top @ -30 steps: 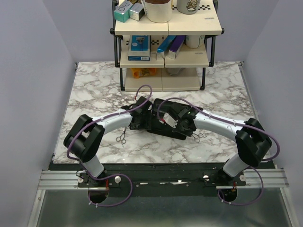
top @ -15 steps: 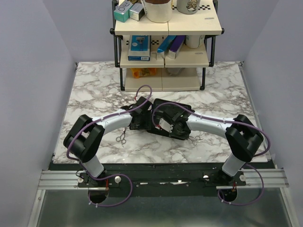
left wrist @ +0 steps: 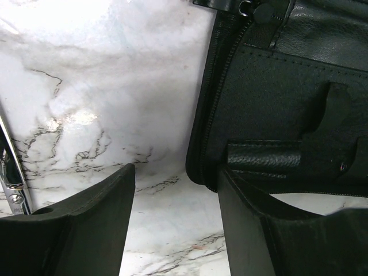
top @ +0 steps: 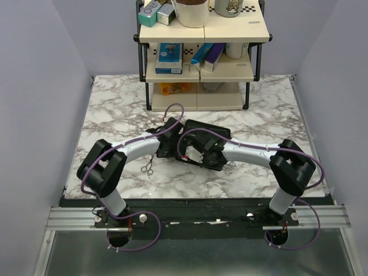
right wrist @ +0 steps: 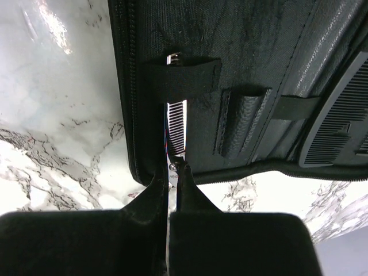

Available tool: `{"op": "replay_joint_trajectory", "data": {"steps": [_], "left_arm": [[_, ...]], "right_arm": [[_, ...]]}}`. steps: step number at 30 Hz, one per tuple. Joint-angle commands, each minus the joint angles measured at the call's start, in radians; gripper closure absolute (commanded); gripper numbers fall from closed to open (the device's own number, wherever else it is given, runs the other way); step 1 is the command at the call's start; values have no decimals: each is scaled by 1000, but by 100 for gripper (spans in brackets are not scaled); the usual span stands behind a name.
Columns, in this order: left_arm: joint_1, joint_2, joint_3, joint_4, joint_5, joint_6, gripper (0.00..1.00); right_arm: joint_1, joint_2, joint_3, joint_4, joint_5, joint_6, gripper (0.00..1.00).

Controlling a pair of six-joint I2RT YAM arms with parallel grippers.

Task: Sort the hair-cutting tools

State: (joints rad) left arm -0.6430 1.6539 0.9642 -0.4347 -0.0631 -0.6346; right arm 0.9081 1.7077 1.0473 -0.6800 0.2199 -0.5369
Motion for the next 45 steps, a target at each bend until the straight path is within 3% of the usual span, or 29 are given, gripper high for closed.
{"op": "replay_joint_trajectory", "data": {"steps": [1, 6, 12, 26, 39, 45], "left_arm": [[0, -22, -10, -18, 13, 1, 34], [-1, -23, -10, -24, 14, 3, 34], [-3, -31, -13, -27, 9, 3, 34], [-10, -16, -8, -26, 9, 4, 34], [-15, -2, -10, -26, 6, 6, 34], [-17, 9, -7, -24, 9, 9, 34]], "right_arm": [[14, 35, 62, 68, -50, -17, 99], [14, 50, 102, 96, -83, 46, 99], [14, 96, 140, -9, 2, 116, 99], [15, 40, 74, 30, 105, 236, 99], [14, 32, 42, 250, 107, 213, 99], [15, 9, 8, 362, 9, 132, 99]]}}
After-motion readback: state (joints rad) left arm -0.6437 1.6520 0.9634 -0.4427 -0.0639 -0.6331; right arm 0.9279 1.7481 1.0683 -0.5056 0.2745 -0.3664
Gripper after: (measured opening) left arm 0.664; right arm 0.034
